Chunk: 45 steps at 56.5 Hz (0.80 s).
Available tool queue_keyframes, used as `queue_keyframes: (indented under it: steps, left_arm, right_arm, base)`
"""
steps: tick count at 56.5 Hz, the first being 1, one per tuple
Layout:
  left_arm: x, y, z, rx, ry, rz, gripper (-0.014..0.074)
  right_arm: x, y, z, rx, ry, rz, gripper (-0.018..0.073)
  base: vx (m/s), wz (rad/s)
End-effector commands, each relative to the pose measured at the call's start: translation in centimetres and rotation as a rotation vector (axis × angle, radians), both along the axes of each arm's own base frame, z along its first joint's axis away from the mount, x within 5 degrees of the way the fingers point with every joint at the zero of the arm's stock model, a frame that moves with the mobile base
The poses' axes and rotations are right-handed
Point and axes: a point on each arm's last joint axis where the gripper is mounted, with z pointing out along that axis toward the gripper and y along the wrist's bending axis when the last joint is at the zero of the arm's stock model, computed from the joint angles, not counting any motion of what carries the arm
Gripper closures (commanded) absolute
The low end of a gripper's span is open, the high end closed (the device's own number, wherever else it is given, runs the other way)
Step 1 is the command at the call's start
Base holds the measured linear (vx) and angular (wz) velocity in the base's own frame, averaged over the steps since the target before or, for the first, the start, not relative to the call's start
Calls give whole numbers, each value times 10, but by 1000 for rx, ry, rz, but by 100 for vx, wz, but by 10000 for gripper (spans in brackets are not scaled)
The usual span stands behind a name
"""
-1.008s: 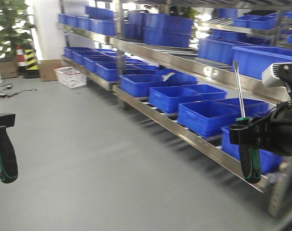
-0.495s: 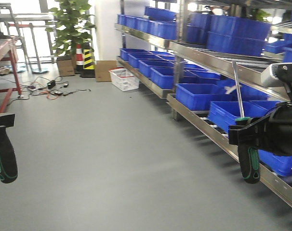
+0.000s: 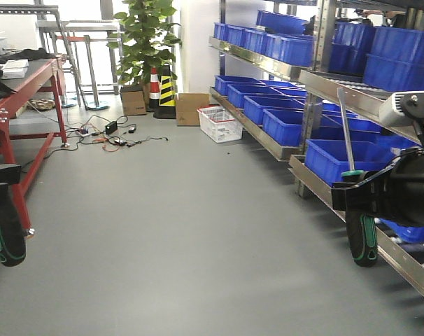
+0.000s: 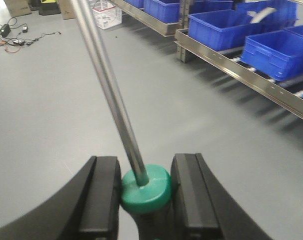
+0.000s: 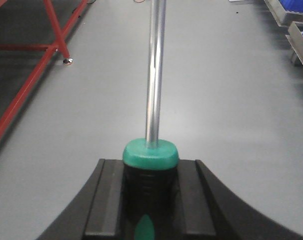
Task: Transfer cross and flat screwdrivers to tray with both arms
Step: 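Hold both screwdrivers upright while the base drives to the shelf station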
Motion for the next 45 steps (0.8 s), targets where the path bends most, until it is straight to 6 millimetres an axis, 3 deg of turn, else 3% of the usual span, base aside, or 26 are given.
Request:
queue_keyframes:
  steps: [1,27,45]
  left_arm:
    - [-5,1,23,-46,-132,23,602]
    - [-5,1,23,-46,-132,23,602]
    - [-6,1,23,-46,-133,23,602]
  right_arm:
    - [-5,-3,25,34,-139,-16,567]
    - [-5,-3,25,34,-139,-16,567]
    - [-5,-3,25,34,-139,-16,567]
  base:
    - [54,12]
    - [54,2]
    - [52,-36]
